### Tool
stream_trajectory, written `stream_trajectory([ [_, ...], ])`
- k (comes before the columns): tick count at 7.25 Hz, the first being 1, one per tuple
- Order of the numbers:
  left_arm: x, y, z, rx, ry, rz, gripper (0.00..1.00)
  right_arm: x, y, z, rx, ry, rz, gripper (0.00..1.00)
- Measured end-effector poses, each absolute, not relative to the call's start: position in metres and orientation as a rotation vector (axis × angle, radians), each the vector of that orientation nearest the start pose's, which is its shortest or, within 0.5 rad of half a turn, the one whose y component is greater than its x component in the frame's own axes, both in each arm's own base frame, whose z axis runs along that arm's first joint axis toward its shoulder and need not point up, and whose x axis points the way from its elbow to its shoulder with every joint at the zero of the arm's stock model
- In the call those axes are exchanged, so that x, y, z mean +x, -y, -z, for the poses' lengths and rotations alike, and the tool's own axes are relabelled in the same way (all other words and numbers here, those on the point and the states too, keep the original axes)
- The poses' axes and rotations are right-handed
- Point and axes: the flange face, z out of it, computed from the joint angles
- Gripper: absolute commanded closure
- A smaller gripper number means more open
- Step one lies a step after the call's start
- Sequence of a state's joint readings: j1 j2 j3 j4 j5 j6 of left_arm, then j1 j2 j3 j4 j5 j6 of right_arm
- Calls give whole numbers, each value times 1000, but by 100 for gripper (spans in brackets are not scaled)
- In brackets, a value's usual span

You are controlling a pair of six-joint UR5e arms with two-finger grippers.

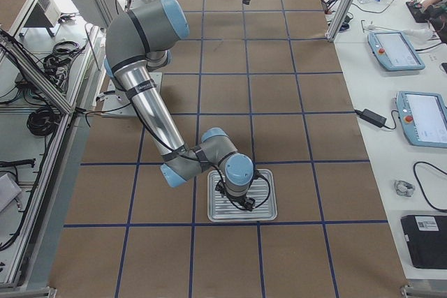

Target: Place bearing gear from tray to pile

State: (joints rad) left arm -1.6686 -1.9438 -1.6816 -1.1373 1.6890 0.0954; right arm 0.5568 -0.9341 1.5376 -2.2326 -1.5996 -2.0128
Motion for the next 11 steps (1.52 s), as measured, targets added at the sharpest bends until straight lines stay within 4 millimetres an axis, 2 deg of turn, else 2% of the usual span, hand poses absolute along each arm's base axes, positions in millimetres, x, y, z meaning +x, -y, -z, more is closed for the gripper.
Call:
stream_trajectory([
  [1, -138, 591, -275, 402, -2986, -97, 100, -512, 474, -192, -1538, -2832, -19, 11],
  [3, -62, 596, -272, 636, -2954, -158, 100, -520, 486, -197, -1487, -2892, 81, 11],
  [5, 12, 585, -255, 837, -2939, -234, 100, -522, 491, -183, -1415, -2913, 109, 41],
  [6, 37, 575, -245, 924, -2929, -249, 100, -521, 493, -181, -1407, -2913, 108, 55],
  [8, 71, 553, -213, 942, -2953, -171, 100, -521, 493, -180, -1402, -2916, 92, 95],
  [9, 77, 545, -201, 906, -2972, -121, 100, -522, 492, -180, -1400, -2919, 74, 100],
  [11, 81, 540, -194, 841, -3002, -85, 100, -521, 493, -183, -1393, -2932, 32, 100],
])
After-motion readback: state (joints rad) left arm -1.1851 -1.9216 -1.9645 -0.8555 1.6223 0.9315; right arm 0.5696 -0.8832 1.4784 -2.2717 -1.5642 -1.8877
